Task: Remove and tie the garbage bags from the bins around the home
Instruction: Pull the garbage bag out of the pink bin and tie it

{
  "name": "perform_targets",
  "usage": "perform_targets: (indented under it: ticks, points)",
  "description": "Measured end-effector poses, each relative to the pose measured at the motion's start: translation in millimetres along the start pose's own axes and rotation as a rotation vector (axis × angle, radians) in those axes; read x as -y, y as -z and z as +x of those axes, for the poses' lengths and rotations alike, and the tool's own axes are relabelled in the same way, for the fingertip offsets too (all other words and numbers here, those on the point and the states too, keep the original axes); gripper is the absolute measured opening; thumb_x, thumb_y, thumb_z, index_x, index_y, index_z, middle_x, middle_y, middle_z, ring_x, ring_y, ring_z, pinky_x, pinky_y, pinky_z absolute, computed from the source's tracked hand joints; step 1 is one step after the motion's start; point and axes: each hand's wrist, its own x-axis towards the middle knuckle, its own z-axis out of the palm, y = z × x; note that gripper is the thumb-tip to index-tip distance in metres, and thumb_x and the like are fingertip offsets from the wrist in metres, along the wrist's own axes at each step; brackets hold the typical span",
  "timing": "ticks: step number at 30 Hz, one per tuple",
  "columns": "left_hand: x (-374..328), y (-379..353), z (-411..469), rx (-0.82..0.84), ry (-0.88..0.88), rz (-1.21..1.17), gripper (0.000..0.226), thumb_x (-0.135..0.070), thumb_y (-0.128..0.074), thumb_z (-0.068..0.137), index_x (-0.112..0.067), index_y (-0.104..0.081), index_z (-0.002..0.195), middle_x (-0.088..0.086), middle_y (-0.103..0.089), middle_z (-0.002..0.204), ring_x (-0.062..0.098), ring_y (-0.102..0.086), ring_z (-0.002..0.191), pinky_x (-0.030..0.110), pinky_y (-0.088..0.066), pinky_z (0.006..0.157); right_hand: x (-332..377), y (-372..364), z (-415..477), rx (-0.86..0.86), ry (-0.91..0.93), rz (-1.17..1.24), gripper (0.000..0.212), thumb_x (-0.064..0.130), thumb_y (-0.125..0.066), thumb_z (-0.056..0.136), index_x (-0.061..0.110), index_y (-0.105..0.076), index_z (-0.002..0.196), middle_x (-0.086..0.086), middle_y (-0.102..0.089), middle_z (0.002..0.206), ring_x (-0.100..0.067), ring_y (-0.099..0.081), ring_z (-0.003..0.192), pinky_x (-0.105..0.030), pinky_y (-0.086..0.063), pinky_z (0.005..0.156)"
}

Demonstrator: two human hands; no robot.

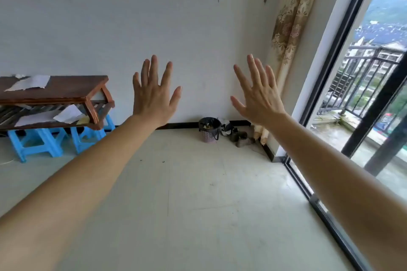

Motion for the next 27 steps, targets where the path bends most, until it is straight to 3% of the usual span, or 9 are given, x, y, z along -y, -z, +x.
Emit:
perform_targets:
  ticks: [7, 15, 19, 27]
  points:
    - [16, -96, 36, 0.115, 0.017, -0.042, 0.066, -0.047, -0.033, 0.104, -0.017, -0.016, 0.159, 0.022, -0.003, 0.167, 0.040, -0.009, 0.153, 0.058, -0.018, 0.118, -32, -97, 10, 0.126, -0.098, -0.017, 0.079, 0.070, -0.026, 0.096, 0.024, -0.011, 0.159, -0.019, -0.002, 0.165, -0.036, -0.004, 0.153, -0.053, -0.002, 0.123]
    - [-16, -262, 127, 0.253, 0.037, -0.036, 0.065, -0.045, -0.036, 0.104, -0.016, -0.018, 0.159, 0.022, -0.002, 0.167, 0.040, -0.009, 0.153, 0.056, -0.019, 0.118, -118, -272, 44, 0.231, -0.198, 0.092, 0.082, 0.057, -0.047, 0.095, 0.016, -0.013, 0.158, -0.023, -0.006, 0.164, -0.040, -0.008, 0.151, -0.052, -0.007, 0.121]
    - [-32, -329, 185, 0.372, 0.090, -0.022, 0.067, -0.048, -0.033, 0.104, -0.018, -0.014, 0.160, 0.021, -0.001, 0.167, 0.039, -0.007, 0.153, 0.055, -0.017, 0.118, -163, -337, 85, 0.328, -0.211, 0.135, 0.084, 0.059, -0.046, 0.095, 0.016, -0.012, 0.159, -0.024, -0.004, 0.164, -0.040, -0.009, 0.151, -0.050, -0.009, 0.121]
    - [-13, -435, 289, 0.366, 0.103, -0.030, 0.070, -0.053, -0.025, 0.098, -0.014, -0.029, 0.156, 0.025, -0.016, 0.164, 0.042, -0.020, 0.149, 0.058, -0.025, 0.114, -225, -458, 185, 0.358, -0.221, 0.211, 0.082, 0.058, -0.043, 0.096, 0.018, -0.008, 0.159, -0.023, -0.002, 0.164, -0.039, -0.012, 0.151, -0.050, -0.016, 0.121]
